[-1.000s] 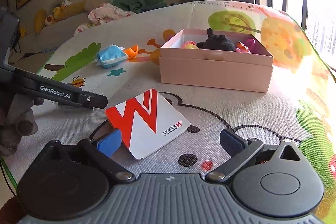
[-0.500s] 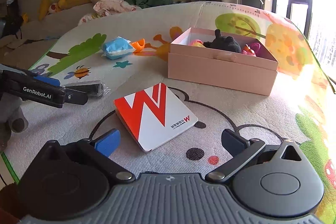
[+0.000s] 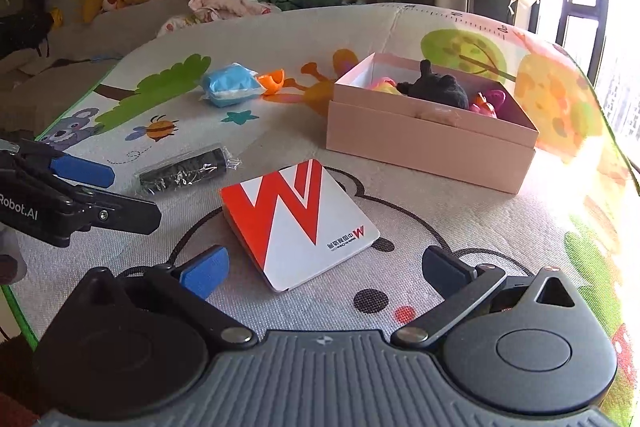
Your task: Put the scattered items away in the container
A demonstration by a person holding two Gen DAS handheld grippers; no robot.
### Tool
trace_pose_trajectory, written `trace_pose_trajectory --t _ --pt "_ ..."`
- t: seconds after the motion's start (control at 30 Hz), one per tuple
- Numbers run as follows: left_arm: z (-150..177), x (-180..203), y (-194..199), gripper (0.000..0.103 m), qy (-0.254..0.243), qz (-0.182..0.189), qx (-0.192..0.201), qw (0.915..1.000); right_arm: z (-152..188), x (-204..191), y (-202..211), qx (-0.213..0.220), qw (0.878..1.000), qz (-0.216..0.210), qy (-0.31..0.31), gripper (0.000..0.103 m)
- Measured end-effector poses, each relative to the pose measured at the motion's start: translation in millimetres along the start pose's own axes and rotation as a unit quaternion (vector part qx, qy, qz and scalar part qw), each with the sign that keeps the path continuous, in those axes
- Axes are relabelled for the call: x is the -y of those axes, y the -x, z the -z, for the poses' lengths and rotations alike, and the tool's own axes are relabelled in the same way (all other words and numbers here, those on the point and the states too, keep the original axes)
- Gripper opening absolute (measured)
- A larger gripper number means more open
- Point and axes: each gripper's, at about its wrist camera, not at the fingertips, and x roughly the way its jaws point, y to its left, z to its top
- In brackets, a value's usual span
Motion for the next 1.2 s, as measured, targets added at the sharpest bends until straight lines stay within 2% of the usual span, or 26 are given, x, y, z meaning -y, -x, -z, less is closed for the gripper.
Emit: trace_pose_trajectory --t 0.13,0.27,0.4,0.53,0.67,0.73,0.8,0.87,0.97,1.07,1.2 --pt "-5 -13 0 0.102 0.020 -0.010 -0.001 0.9998 -5 -11 -9 0.002 0.998 -0.018 0.059 0.103" --pt "-6 -16 4 0.102 0.025 -0.008 0.004 0.9996 -16 -8 -28 -0.015 0.992 -0.040 0.120 0.103" --pt "-4 -15 2 0.102 0.032 -0.007 -0.001 0.9995 -32 10 -50 -0.050 0.990 -0.088 0.095 0.103" --pt "-3 -15 2 0.102 0.029 -0.006 -0.006 0.9996 -36 12 -58 -0.070 0.990 -0.096 0.076 0.102" --pt "-5 -17 4 0.103 0.032 0.000 -0.002 0.9995 -28 13 -42 -0.074 0.992 -0.082 0.053 0.100" --pt "-8 -15 2 0.103 0.032 0.007 -0.002 0.9995 -20 10 -30 -0.076 0.990 -0.106 0.049 0.100" --pt "-12 -7 -1 0.103 0.017 0.014 0.002 0.9997 -12 2 -15 -0.076 0.985 -0.137 0.071 0.100" --pt "-17 6 -4 0.103 -0.009 0.016 0.010 0.9998 -4 -8 -3 -0.070 0.981 -0.151 0.098 0.100" --pt "-22 26 -16 0.103 -0.046 -0.017 0.014 0.9987 2 -18 7 -0.054 0.983 -0.127 0.120 0.101" --pt "-23 39 -32 0.103 -0.079 -0.048 0.006 0.9957 -3 -15 6 -0.043 0.990 -0.101 0.085 0.101" --pt "-22 48 -48 0.103 -0.106 -0.047 -0.007 0.9932 -9 -10 -1 -0.035 0.995 -0.080 0.046 0.101"
